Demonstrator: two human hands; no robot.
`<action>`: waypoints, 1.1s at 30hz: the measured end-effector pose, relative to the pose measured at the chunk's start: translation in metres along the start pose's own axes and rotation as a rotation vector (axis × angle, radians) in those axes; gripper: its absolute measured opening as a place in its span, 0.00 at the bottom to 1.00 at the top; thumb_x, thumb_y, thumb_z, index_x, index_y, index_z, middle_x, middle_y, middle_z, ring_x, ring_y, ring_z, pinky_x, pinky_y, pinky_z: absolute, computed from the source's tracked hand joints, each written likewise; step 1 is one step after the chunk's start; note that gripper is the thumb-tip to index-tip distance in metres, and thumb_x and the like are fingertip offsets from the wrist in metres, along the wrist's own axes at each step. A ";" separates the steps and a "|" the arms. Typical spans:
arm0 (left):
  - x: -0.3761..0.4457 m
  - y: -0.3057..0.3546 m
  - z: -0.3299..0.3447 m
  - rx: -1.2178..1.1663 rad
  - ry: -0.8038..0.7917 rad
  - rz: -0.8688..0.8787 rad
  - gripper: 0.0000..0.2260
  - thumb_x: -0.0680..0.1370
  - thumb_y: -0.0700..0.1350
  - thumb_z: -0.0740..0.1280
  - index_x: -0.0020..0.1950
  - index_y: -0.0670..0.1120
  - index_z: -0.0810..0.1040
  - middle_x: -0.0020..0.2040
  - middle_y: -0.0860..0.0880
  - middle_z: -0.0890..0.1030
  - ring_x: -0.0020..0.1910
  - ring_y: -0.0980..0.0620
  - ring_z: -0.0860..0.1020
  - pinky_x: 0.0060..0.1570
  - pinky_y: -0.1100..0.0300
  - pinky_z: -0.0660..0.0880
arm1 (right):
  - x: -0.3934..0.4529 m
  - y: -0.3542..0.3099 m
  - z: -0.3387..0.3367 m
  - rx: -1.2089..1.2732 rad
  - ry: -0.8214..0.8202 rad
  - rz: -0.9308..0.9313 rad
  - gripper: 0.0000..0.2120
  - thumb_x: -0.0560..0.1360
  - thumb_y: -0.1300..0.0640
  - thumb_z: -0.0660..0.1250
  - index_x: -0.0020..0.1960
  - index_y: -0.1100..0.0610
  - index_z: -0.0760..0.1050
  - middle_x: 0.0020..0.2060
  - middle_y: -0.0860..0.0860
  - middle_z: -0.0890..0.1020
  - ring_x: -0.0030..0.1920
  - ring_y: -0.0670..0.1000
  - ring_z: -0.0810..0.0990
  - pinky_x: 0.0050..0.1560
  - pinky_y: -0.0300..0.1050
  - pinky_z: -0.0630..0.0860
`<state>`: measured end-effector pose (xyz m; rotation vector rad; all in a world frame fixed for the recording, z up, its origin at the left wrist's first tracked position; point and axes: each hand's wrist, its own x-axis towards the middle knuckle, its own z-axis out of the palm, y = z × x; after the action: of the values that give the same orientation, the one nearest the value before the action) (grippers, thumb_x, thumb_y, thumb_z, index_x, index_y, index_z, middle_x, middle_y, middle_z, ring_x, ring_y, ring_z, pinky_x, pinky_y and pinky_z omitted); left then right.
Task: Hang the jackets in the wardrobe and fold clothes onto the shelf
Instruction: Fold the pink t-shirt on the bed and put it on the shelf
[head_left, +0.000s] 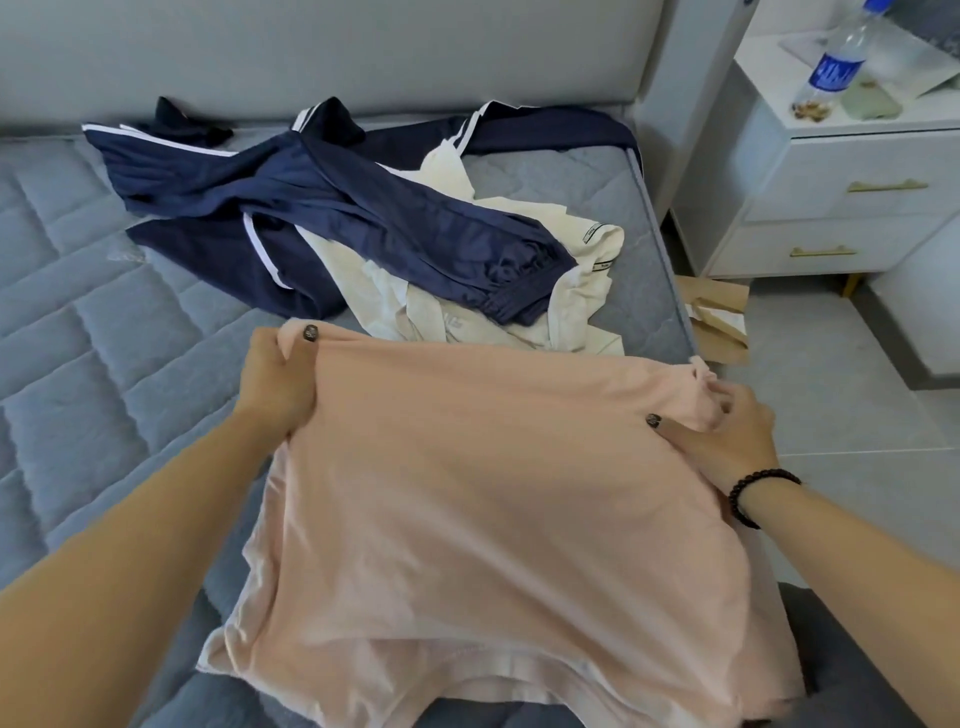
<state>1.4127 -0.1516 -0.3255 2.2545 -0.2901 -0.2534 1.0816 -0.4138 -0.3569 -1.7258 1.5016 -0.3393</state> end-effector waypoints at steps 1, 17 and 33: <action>0.006 0.003 -0.003 0.002 0.017 0.007 0.11 0.81 0.53 0.59 0.56 0.46 0.66 0.51 0.49 0.73 0.50 0.49 0.71 0.49 0.55 0.66 | -0.001 -0.006 0.003 -0.082 -0.005 -0.044 0.37 0.63 0.46 0.78 0.68 0.50 0.67 0.65 0.57 0.65 0.63 0.58 0.69 0.64 0.52 0.68; -0.109 0.016 0.071 0.749 -0.262 0.461 0.30 0.80 0.60 0.49 0.77 0.45 0.59 0.79 0.38 0.54 0.78 0.39 0.51 0.75 0.43 0.51 | 0.032 -0.086 0.042 0.105 -0.038 0.005 0.11 0.74 0.49 0.66 0.36 0.54 0.73 0.35 0.51 0.79 0.37 0.52 0.76 0.36 0.42 0.70; -0.161 -0.003 0.105 0.800 -0.435 0.922 0.33 0.79 0.65 0.50 0.81 0.51 0.50 0.80 0.42 0.47 0.79 0.43 0.46 0.73 0.37 0.56 | 0.056 -0.074 0.030 0.086 -0.077 -0.099 0.13 0.73 0.53 0.70 0.52 0.60 0.78 0.47 0.52 0.81 0.50 0.52 0.79 0.51 0.46 0.75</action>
<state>1.2302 -0.1790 -0.3810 2.4871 -1.8627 -0.1274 1.1682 -0.4560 -0.3401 -1.7290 1.3309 -0.3784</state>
